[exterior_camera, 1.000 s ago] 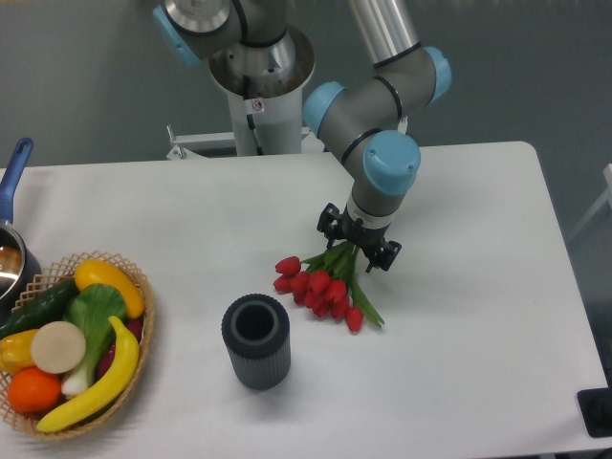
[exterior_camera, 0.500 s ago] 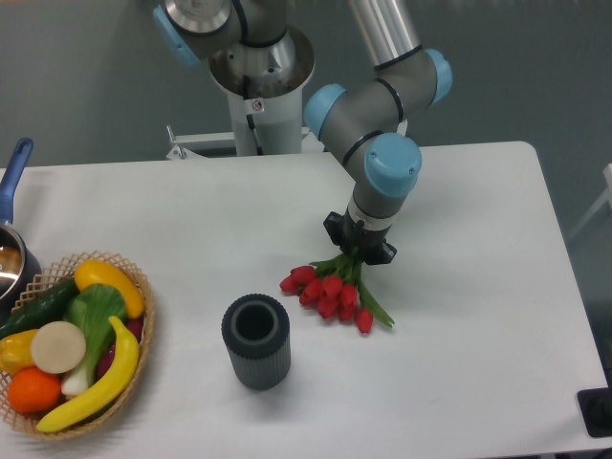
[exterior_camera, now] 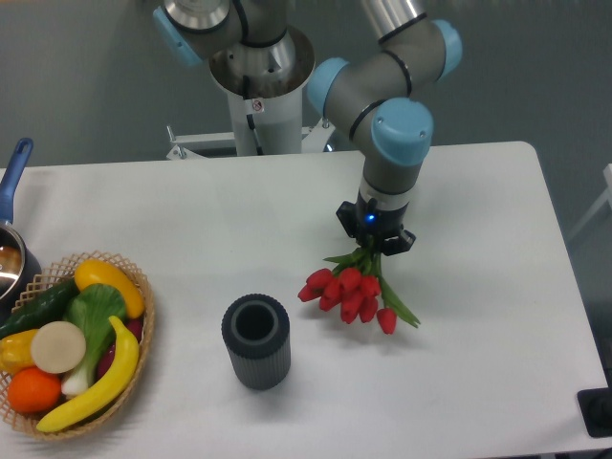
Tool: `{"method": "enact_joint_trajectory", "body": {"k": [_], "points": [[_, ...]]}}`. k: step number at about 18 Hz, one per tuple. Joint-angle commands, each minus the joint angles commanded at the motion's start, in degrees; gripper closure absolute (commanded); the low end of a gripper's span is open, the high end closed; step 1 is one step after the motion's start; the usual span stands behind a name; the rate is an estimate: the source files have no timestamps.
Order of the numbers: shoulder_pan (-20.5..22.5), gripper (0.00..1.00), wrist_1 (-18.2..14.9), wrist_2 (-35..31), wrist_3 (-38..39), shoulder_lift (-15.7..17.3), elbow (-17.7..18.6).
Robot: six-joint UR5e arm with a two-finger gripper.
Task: Pick up the flowers from the table
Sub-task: 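Lift the grasped red tulips up off the table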
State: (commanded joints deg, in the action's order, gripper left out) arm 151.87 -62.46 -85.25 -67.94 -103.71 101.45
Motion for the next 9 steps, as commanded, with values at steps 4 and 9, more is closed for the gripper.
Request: {"method": "enact_joint_trajectory", "body": {"k": [4,9], "points": [[-0.17,0.97,-11.18,-0.97,-0.09,-0.35,-8.88],[-0.09,0.94,-14.18,-1.23,-5.17,-0.53,-13.03]]}}
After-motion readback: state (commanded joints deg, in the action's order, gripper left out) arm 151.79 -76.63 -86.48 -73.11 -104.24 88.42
